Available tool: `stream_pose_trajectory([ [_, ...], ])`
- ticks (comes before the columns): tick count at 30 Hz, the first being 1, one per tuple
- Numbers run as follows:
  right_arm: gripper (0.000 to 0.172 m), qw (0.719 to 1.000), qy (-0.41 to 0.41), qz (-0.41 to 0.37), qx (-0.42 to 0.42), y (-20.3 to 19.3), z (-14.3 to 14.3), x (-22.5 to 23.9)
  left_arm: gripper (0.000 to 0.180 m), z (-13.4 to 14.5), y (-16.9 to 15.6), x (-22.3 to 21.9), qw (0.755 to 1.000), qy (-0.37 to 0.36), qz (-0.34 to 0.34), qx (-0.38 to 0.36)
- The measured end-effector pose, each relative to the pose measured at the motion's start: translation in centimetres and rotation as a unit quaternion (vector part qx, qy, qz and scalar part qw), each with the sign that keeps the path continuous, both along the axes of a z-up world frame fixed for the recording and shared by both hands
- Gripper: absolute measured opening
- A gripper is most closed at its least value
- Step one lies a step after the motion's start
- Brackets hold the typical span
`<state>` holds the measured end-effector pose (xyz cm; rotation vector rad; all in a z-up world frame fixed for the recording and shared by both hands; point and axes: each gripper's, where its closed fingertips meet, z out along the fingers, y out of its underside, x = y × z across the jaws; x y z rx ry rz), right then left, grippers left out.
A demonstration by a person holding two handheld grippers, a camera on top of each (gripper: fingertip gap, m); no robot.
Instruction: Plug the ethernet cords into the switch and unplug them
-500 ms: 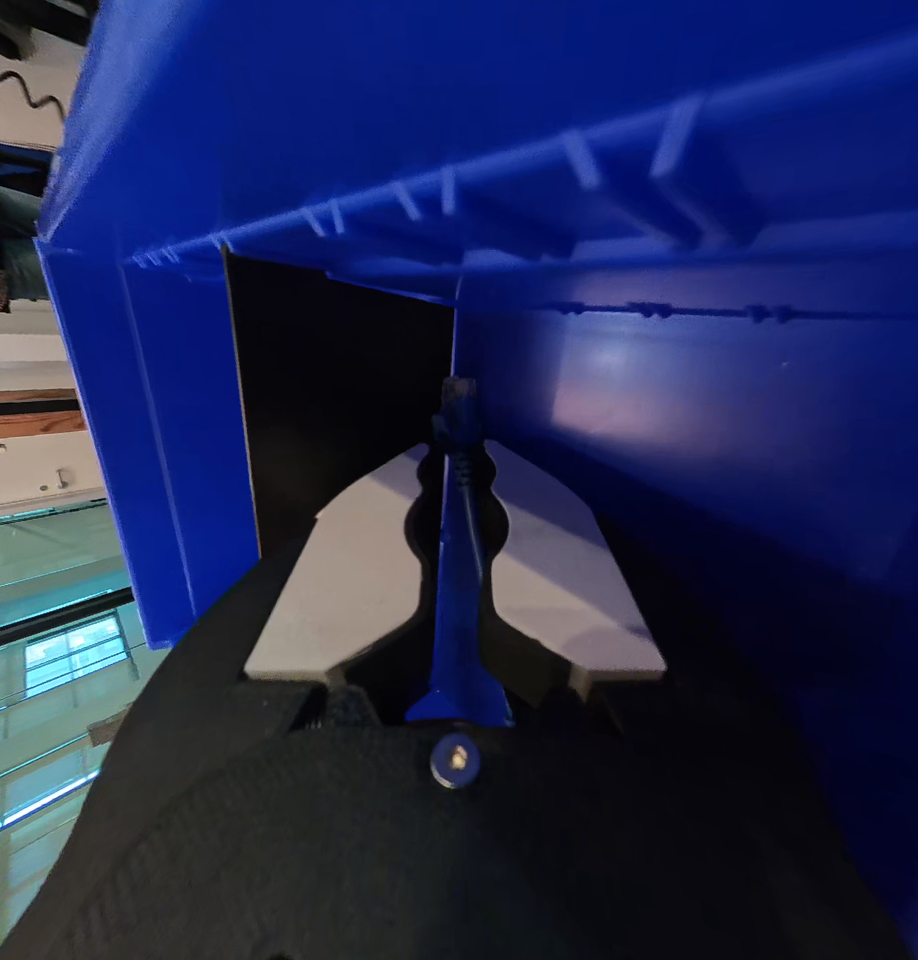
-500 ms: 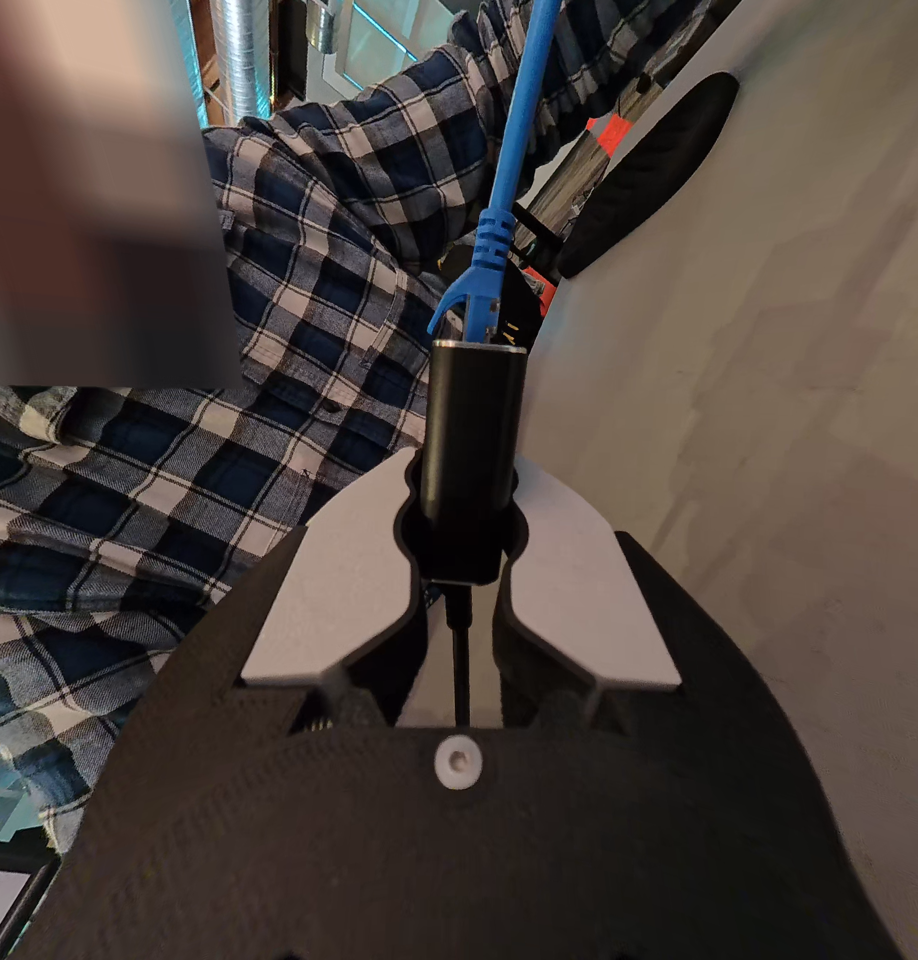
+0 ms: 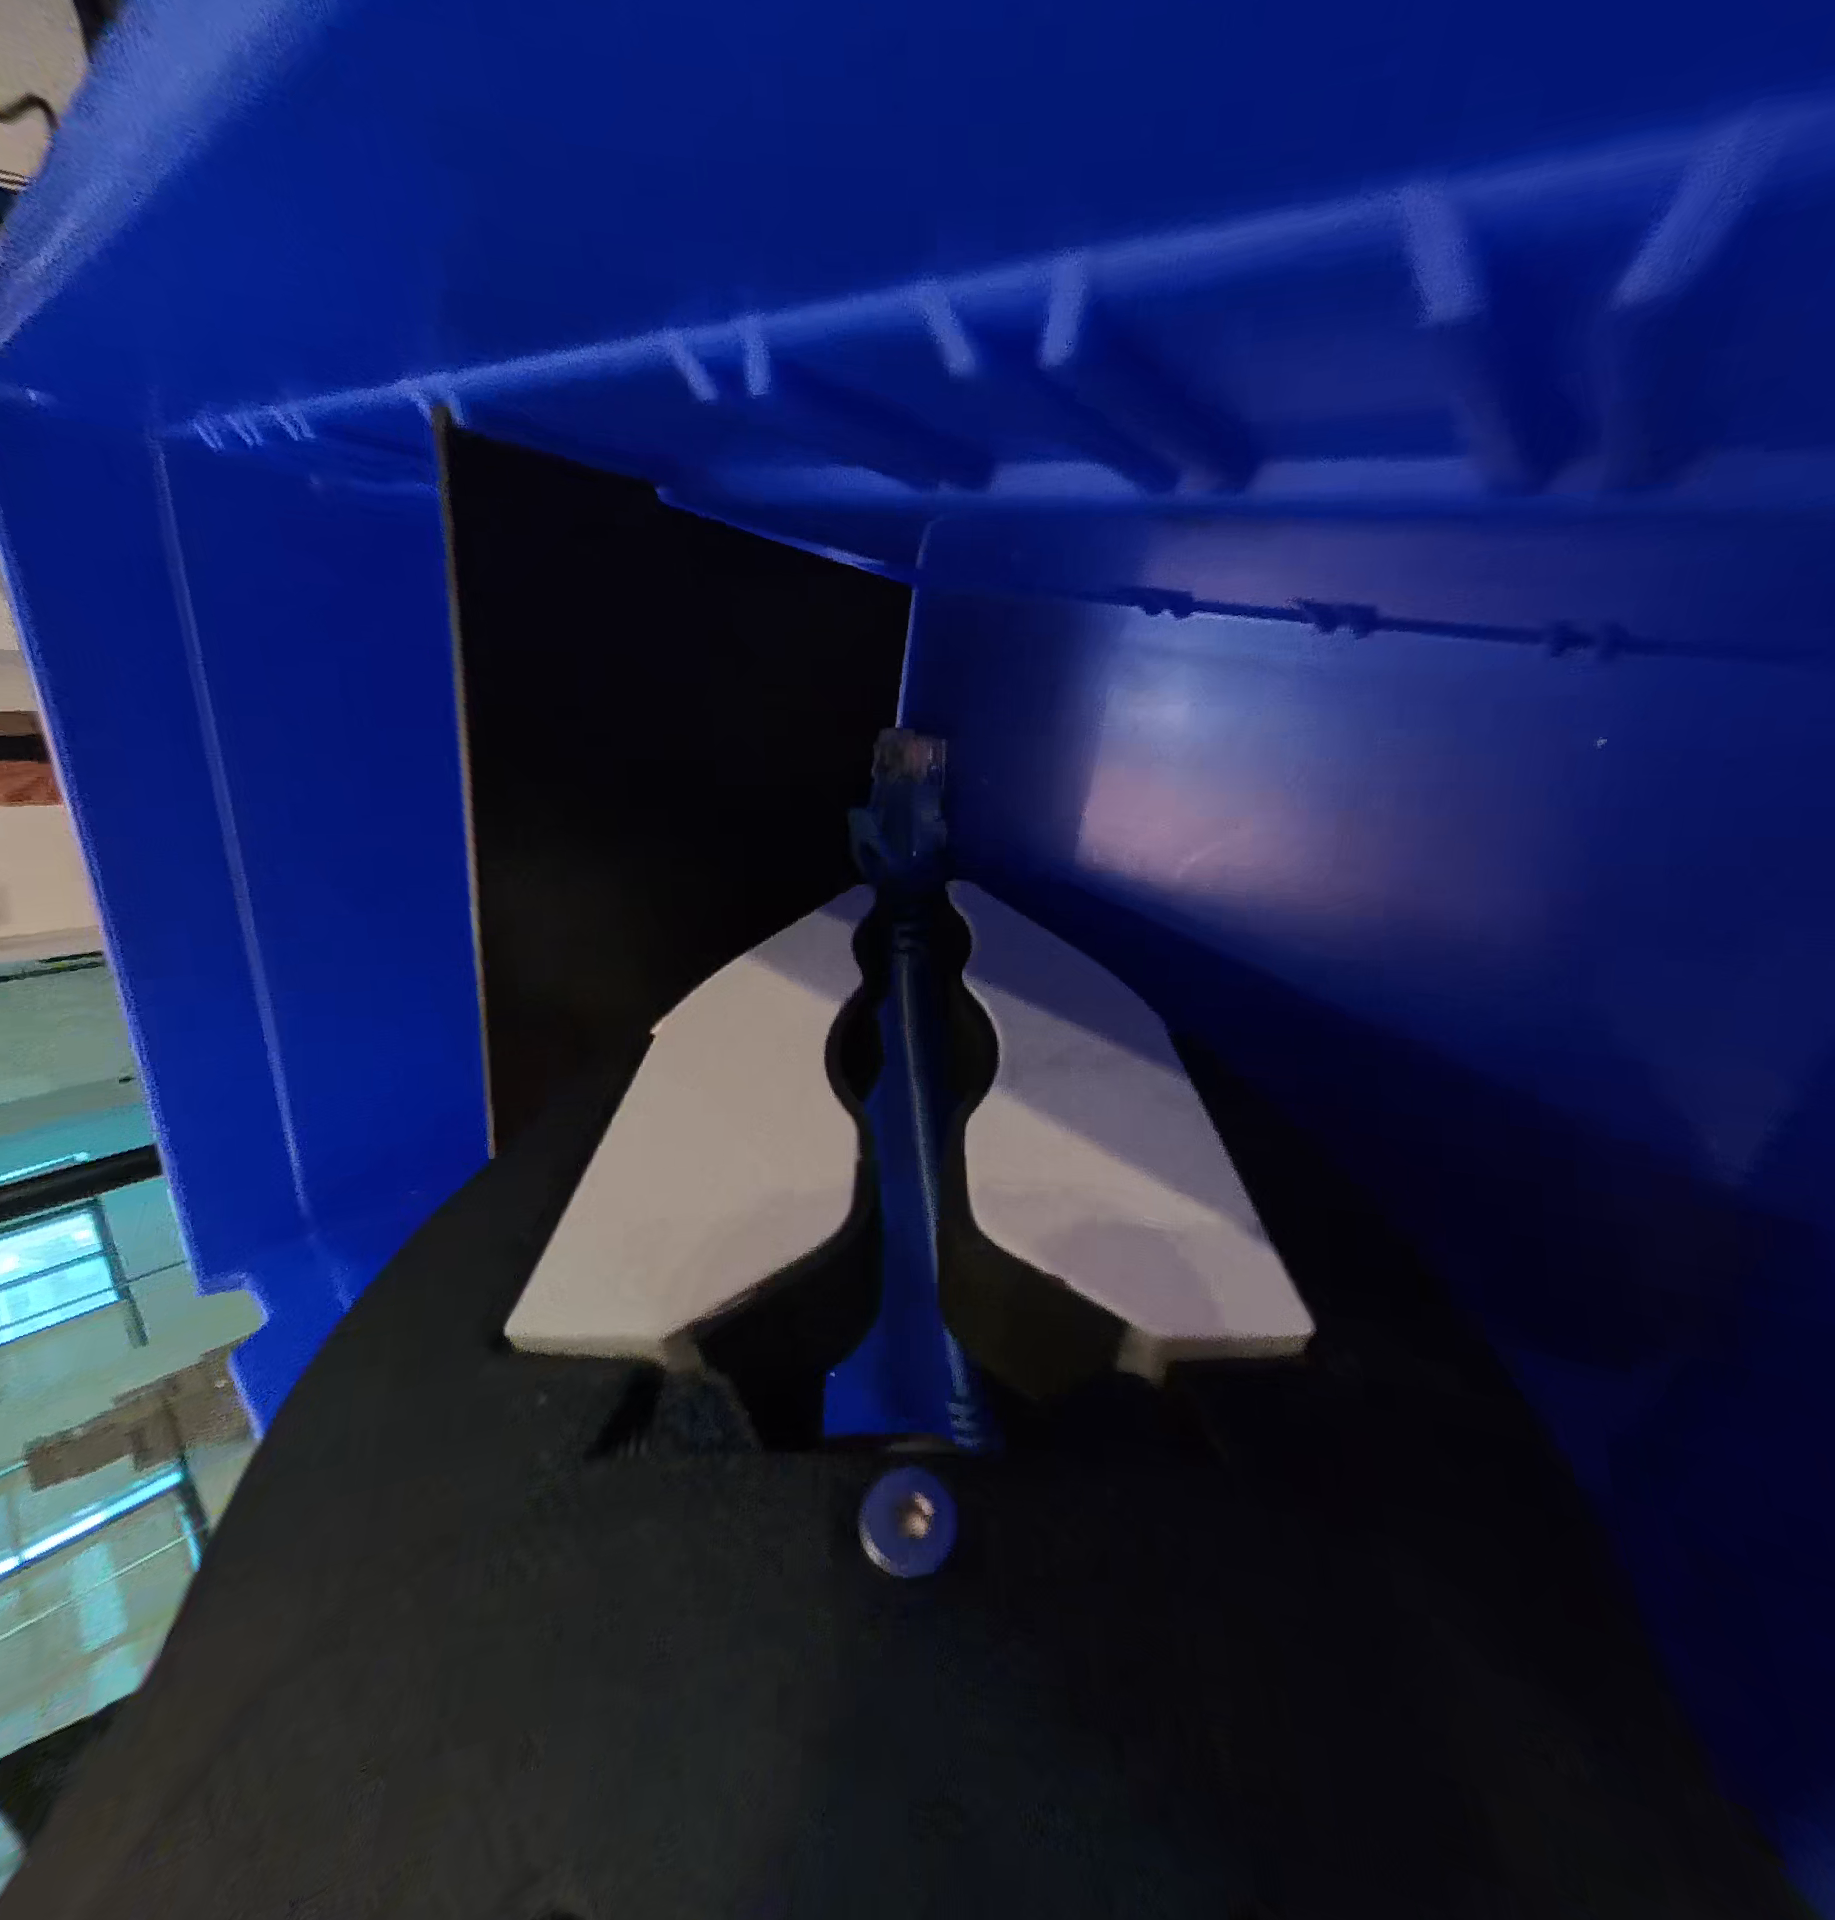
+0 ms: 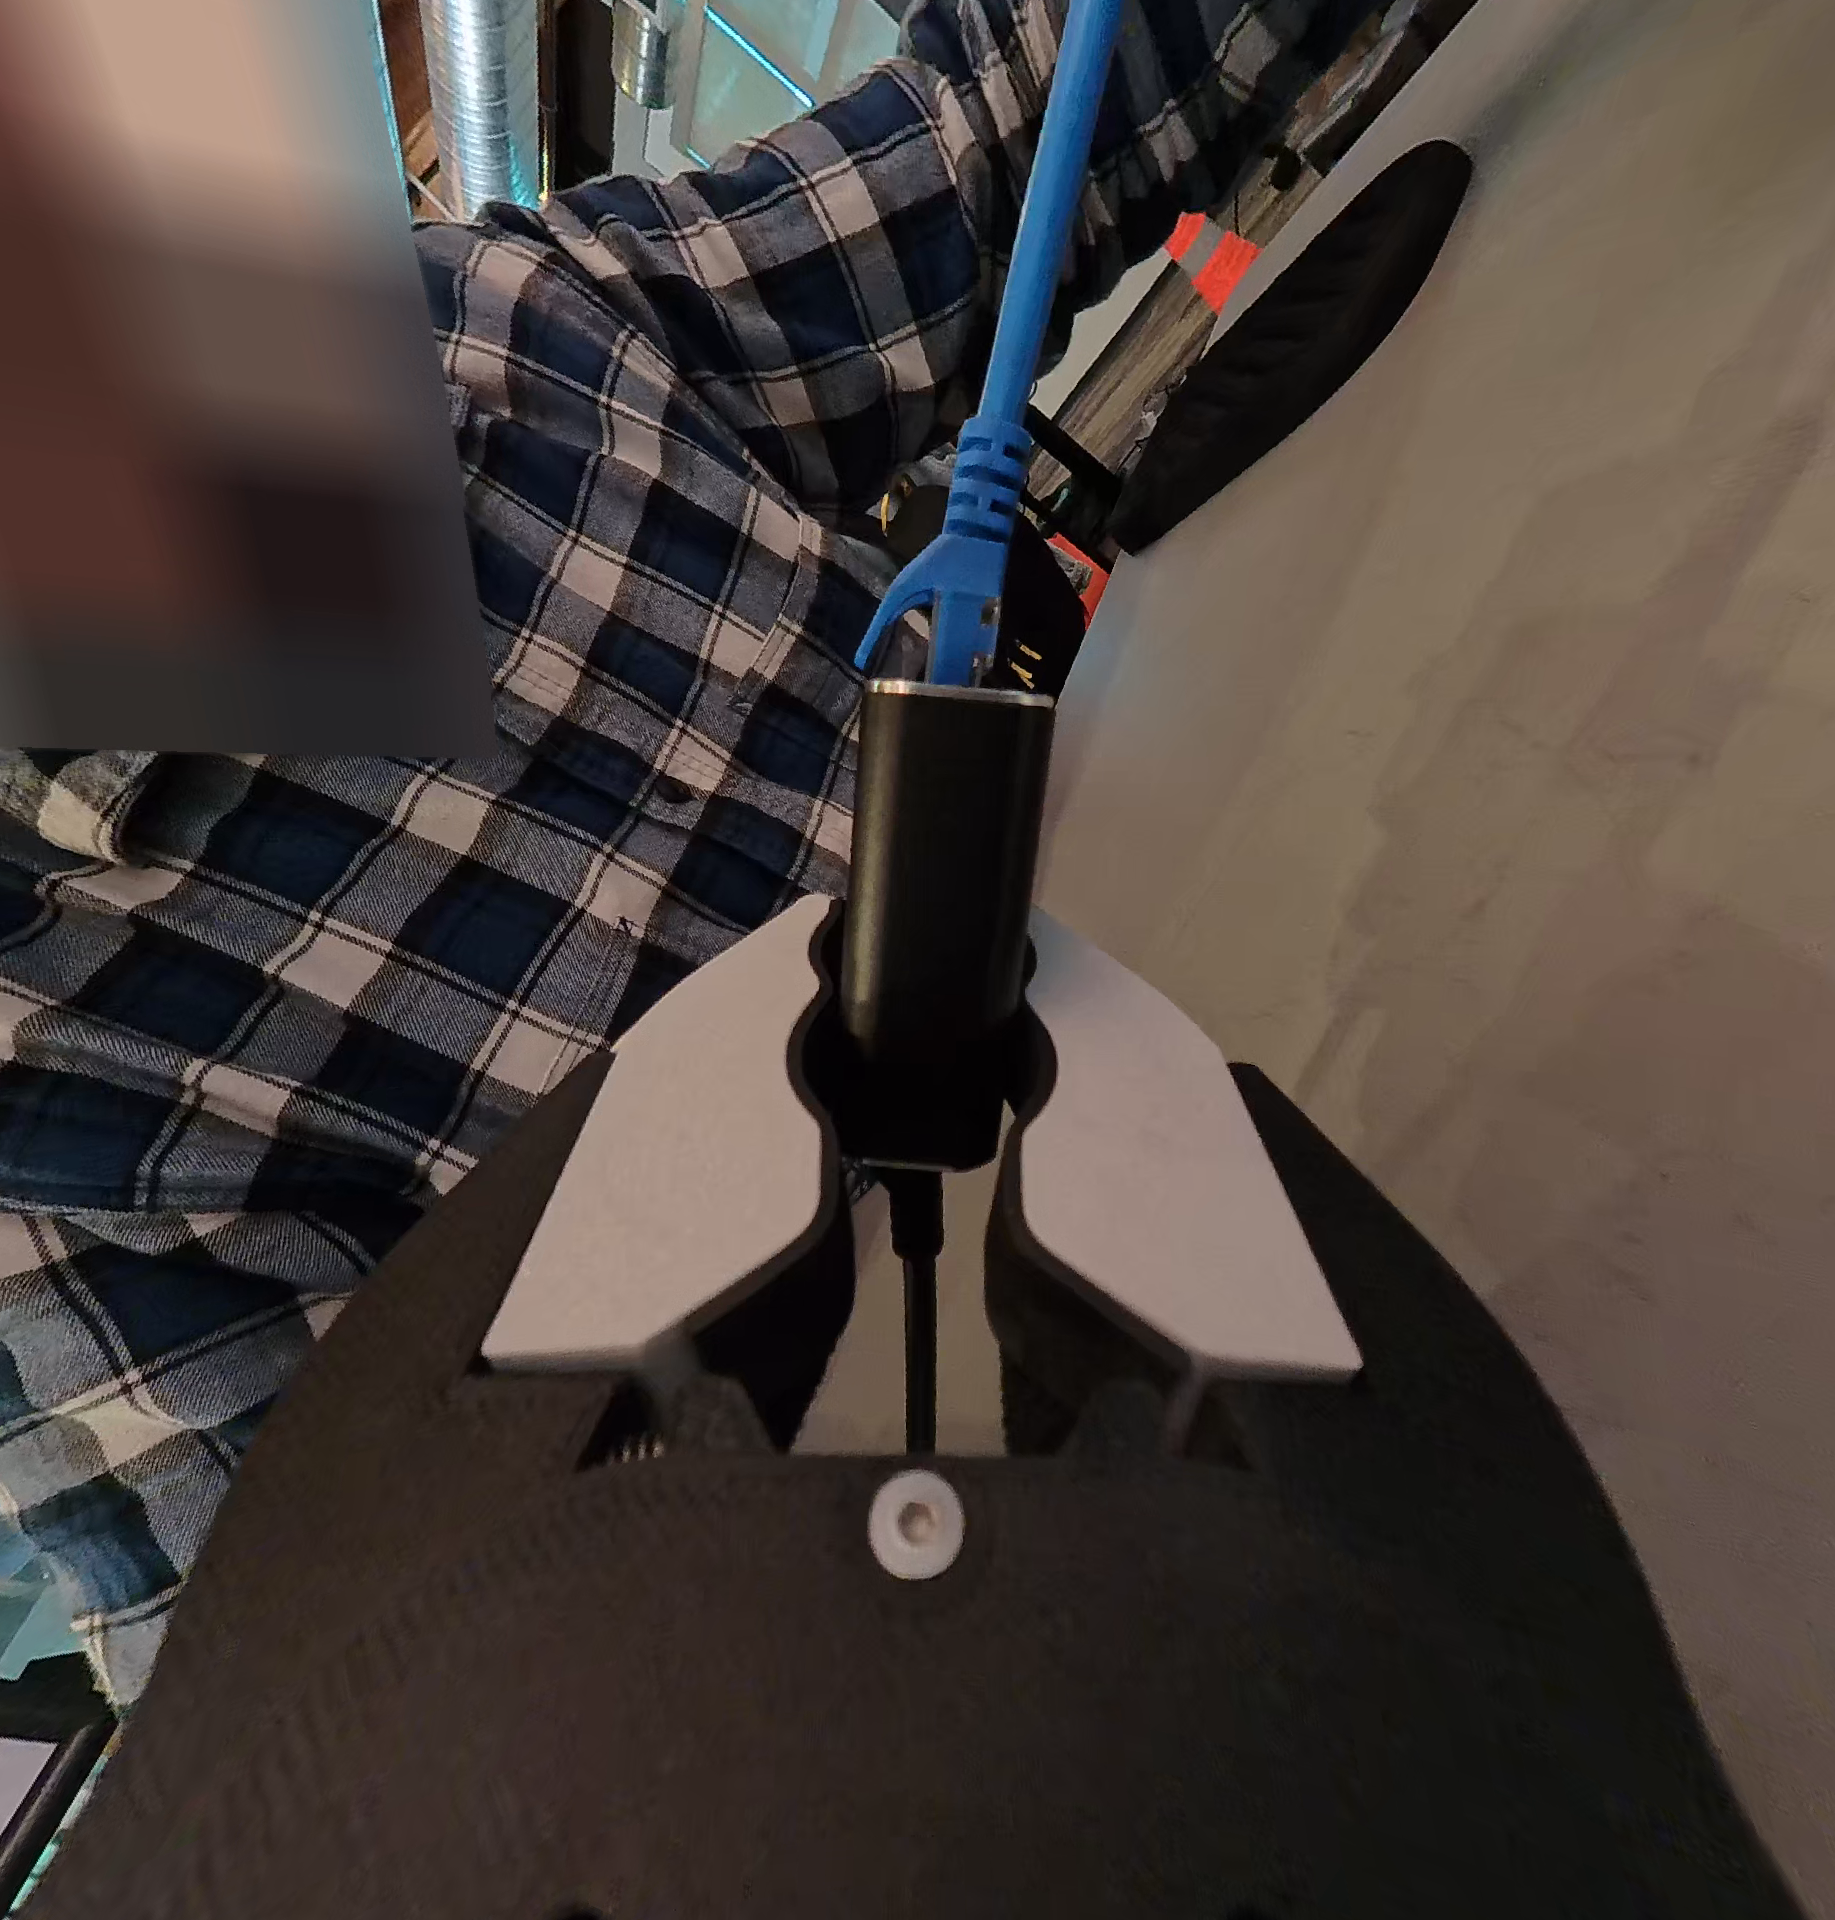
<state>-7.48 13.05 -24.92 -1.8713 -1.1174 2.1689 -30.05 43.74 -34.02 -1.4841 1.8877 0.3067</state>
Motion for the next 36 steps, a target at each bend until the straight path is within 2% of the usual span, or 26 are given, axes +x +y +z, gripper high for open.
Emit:
stream_pose_trajectory([
  [2,0.026,1.000,0.000,-0.003,0.001,0.0,0.0,0.1,0.000,0.4,-0.2,0.0,1.000,-0.015,0.010,-0.011],
  [5,0.026,1.000,0.003,-0.011,0.000,0.4,0.1,0.4,0.000,1.9,0.0,-0.2,0.999,-0.037,0.022,0.009],
  [8,0.026,1.000,0.003,-0.013,-0.001,0.5,0.1,0.6,0.000,2.9,-0.2,-0.6,0.997,-0.066,0.030,-0.007],
  [13,0.026,1.000,0.004,-0.009,0.000,0.3,0.1,0.5,0.000,1.8,-0.5,-1.0,1.000,-0.014,0.007,0.005],
  [16,0.026,1.000,0.002,-0.009,0.000,0.3,0.0,0.5,0.011,0.5,-0.8,-0.7,1.000,0.006,-0.005,-0.004],
  [18,0.026,1.000,0.002,-0.009,-0.001,0.3,-0.1,0.5,0.022,0.4,-0.6,-0.3,1.000,-0.005,-0.005,-0.008],
  [20,0.027,1.000,0.002,-0.009,-0.002,0.3,-0.1,0.6,0.023,0.5,-0.3,-0.1,1.000,-0.008,-0.004,-0.010],
  [25,0.026,1.000,0.003,-0.008,-0.003,0.3,-0.1,0.6,0.013,0.0,-0.1,0.6,1.000,-0.007,-0.013,-0.024],
  [29,0.026,1.000,0.004,-0.008,-0.002,0.2,-0.1,0.7,0.012,-0.1,0.3,0.9,0.997,-0.035,0.001,-0.068],
  [36,0.027,1.000,0.005,-0.006,-0.002,0.2,-0.2,0.7,0.011,-0.2,0.5,0.9,0.993,-0.078,0.019,-0.083],
])
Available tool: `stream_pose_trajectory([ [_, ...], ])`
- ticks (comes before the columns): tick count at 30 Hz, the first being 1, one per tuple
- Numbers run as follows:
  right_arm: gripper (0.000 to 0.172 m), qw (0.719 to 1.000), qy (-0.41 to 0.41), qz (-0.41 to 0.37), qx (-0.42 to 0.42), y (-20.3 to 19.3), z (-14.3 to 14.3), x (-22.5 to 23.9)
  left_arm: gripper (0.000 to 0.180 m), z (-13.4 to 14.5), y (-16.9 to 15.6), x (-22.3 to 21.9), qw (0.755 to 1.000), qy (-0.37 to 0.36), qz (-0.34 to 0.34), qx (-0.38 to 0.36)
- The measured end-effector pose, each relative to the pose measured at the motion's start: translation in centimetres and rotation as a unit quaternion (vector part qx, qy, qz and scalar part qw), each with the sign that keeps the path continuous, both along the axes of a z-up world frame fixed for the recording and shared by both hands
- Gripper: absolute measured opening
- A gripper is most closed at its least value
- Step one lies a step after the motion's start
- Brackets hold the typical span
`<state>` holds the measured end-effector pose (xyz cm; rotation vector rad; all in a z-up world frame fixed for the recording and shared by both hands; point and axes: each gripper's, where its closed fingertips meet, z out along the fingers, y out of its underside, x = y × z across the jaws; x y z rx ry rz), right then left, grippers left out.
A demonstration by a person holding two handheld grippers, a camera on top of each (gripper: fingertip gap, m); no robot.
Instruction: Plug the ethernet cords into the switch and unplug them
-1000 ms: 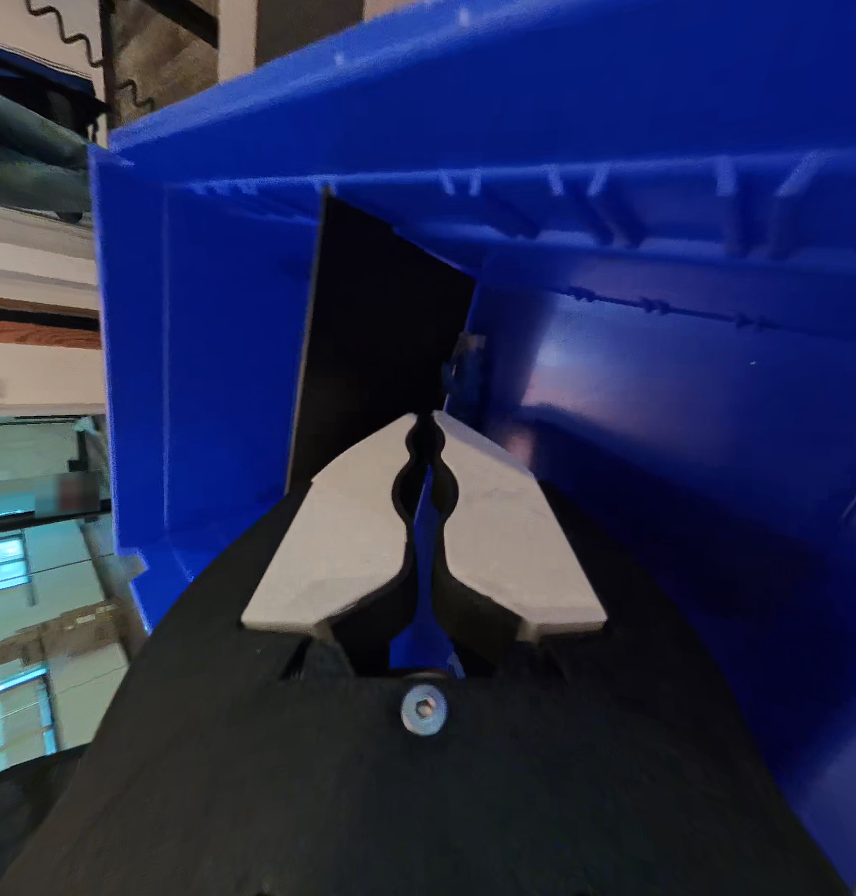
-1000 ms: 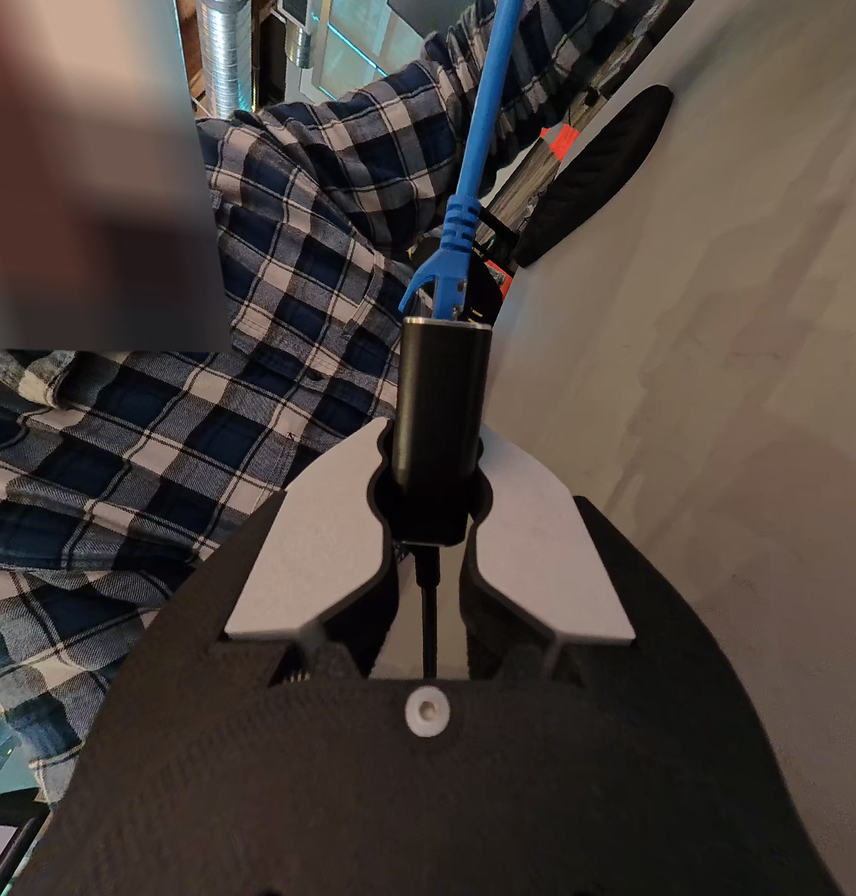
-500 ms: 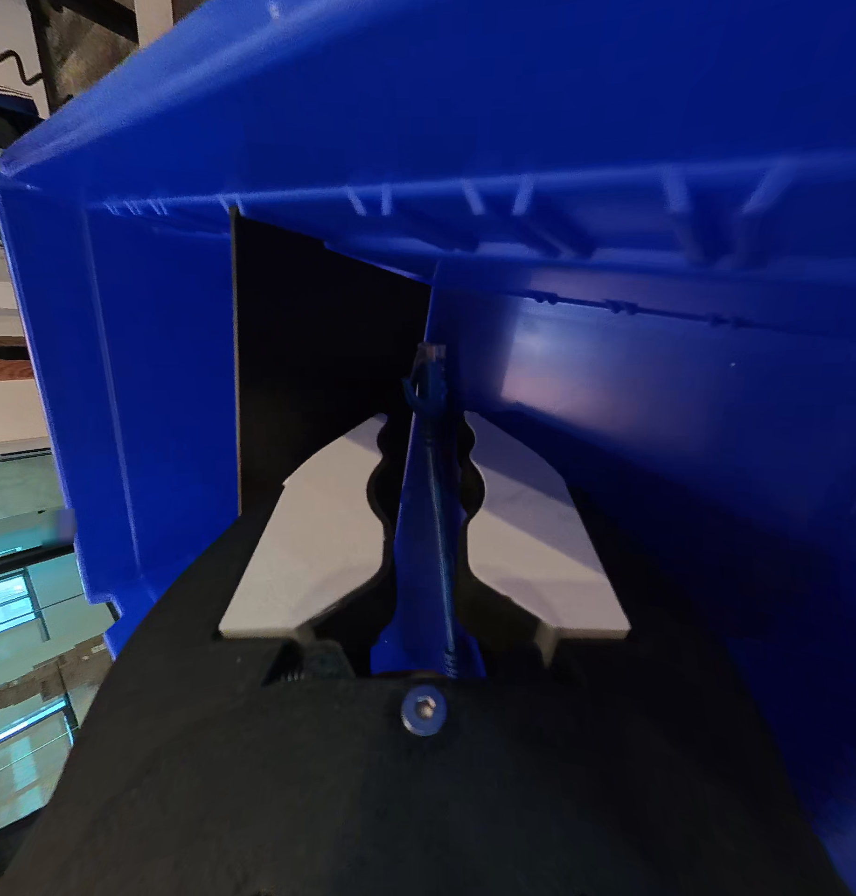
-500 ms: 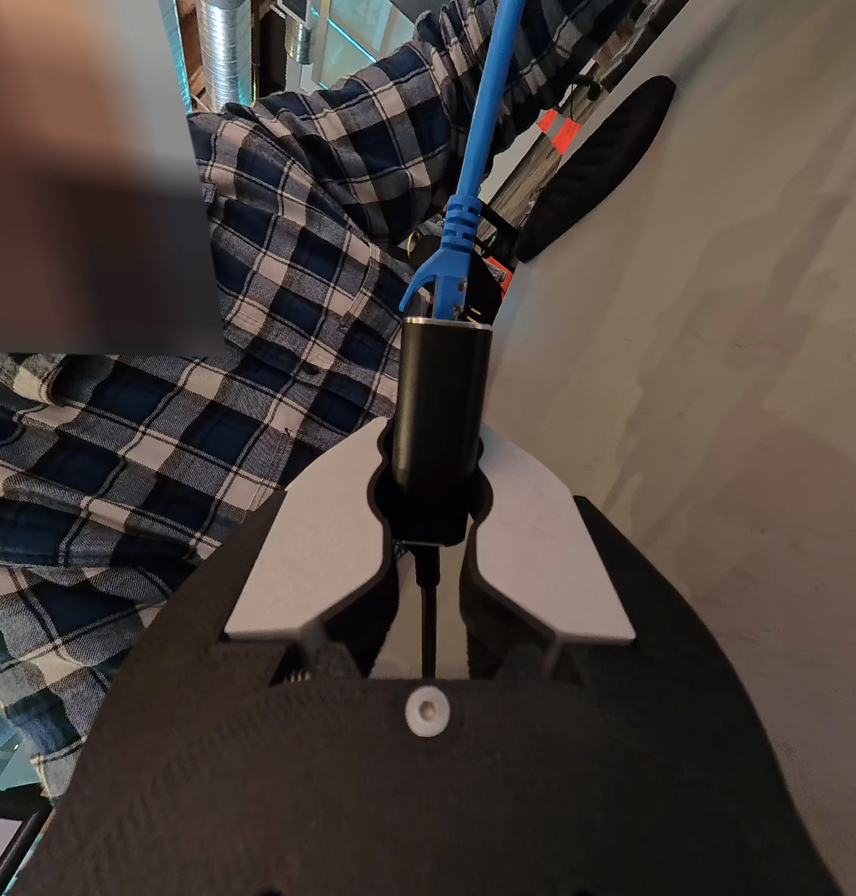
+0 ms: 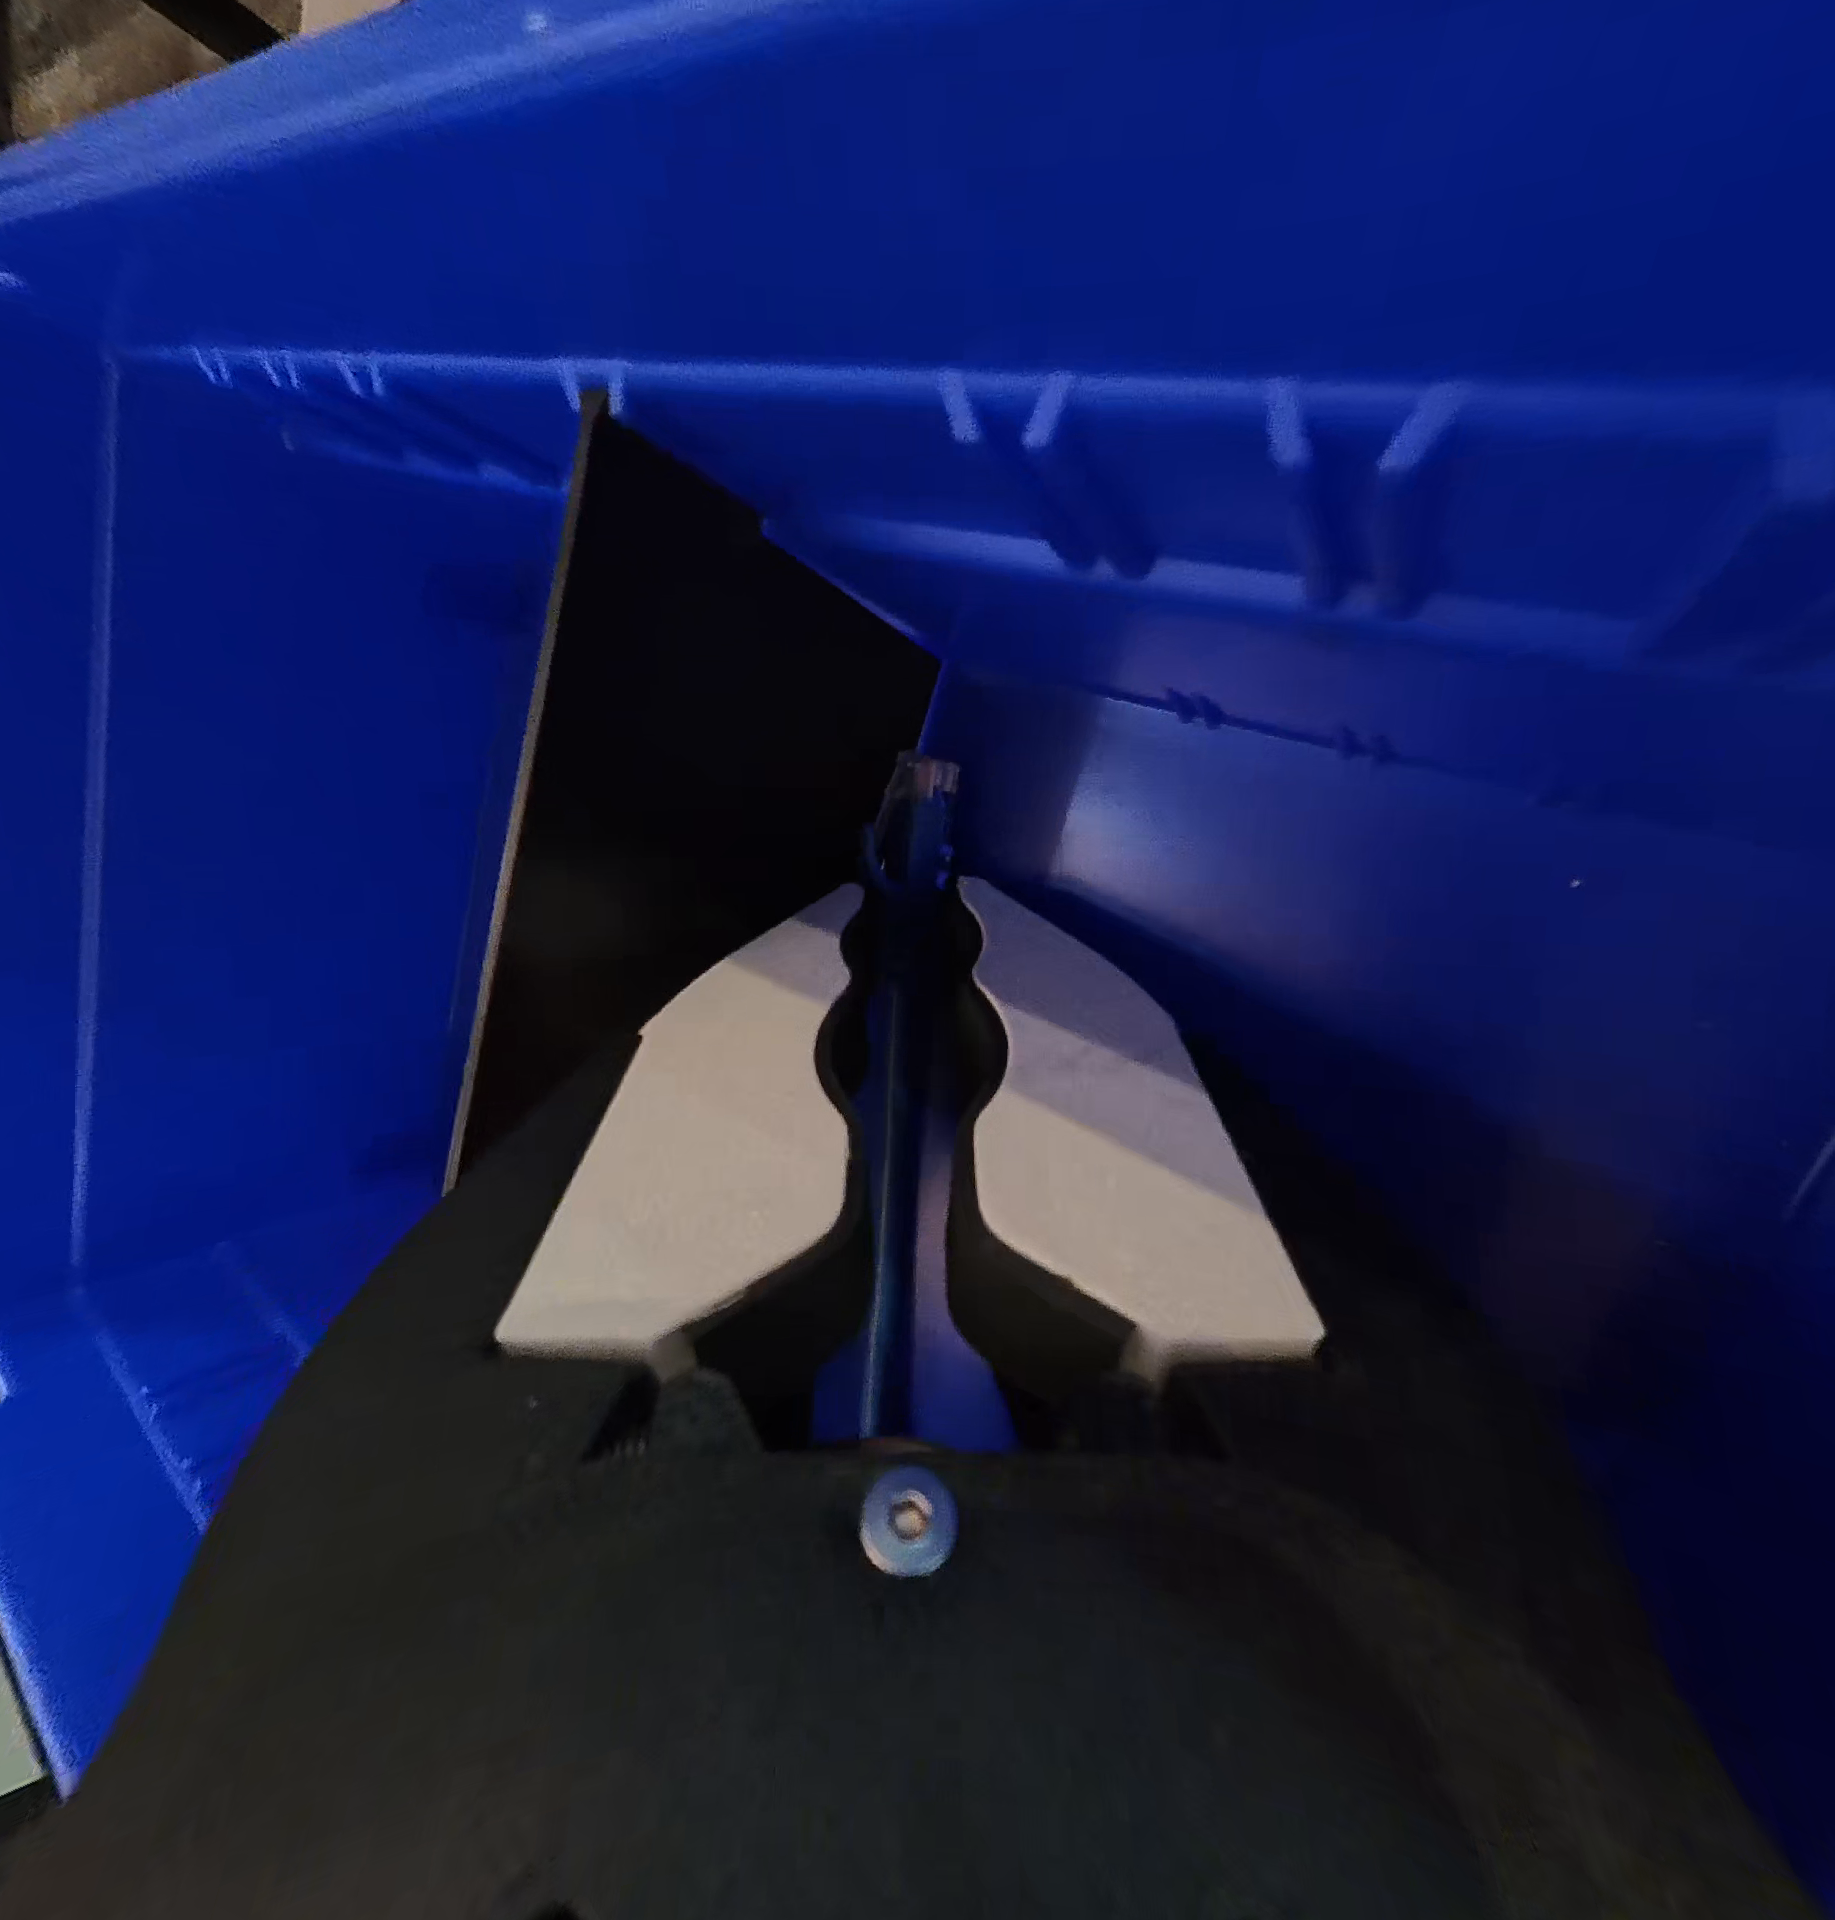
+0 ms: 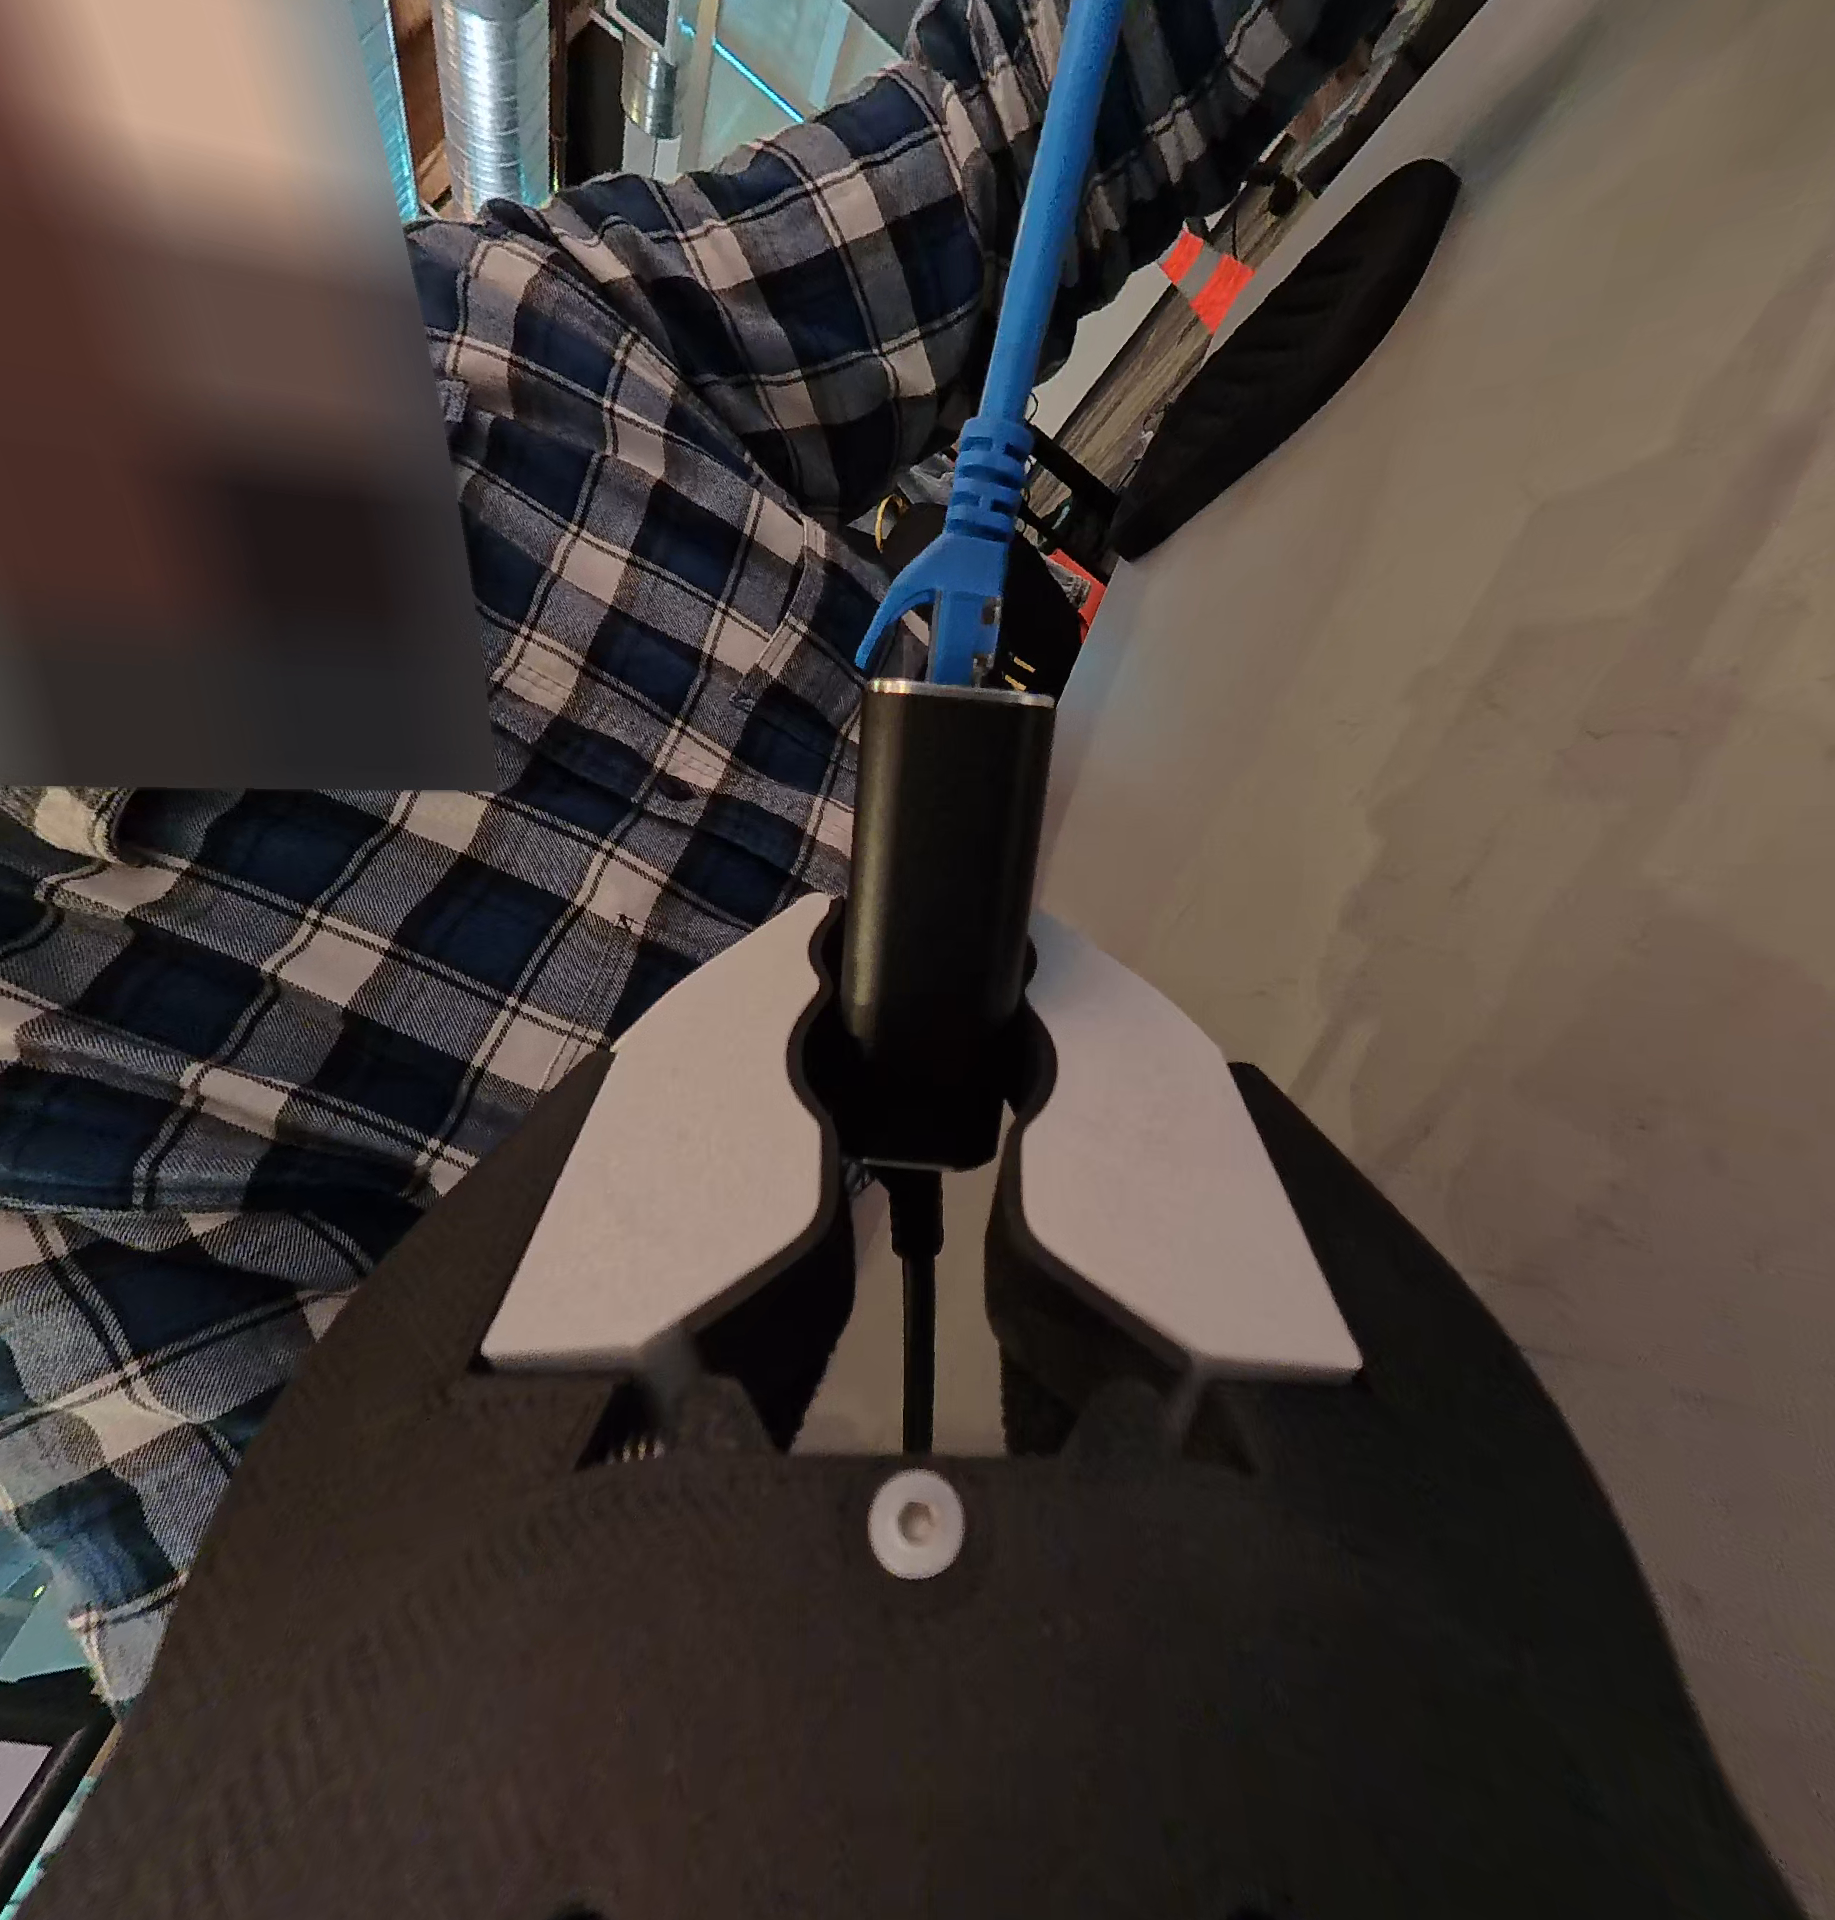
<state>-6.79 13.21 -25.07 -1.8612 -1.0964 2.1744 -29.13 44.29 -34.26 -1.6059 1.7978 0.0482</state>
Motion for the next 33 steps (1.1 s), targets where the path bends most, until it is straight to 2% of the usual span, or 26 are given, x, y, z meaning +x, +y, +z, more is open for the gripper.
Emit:
stream_pose_trajectory([
  [9,0.026,1.000,0.001,-0.007,0.000,0.3,0.0,0.2,0.010,0.7,-0.1,-0.3,1.000,0.014,0.009,0.019],
  [14,0.026,1.000,0.000,-0.015,-0.003,0.6,-0.1,0.3,0.010,4.4,-0.1,-1.0,0.998,-0.024,0.025,0.054],
  [19,0.027,1.000,-0.006,-0.023,-0.013,0.9,-0.4,0.2,0.009,9.2,-2.1,-2.0,0.990,-0.033,0.021,0.138],
  [23,0.027,1.000,-0.009,-0.025,-0.015,0.9,-0.4,0.0,0.009,13.1,-4.9,-3.2,0.979,-0.039,0.022,0.201],
  [27,0.027,0.999,-0.012,-0.034,-0.020,1.2,-0.4,-0.3,0.009,16.8,-9.1,-2.9,0.966,-0.052,0.010,0.252],
  [33,0.027,0.999,-0.012,-0.040,-0.028,1.4,-0.5,-0.5,0.009,19.8,-16.5,1.6,0.950,-0.077,-0.041,0.300],
])
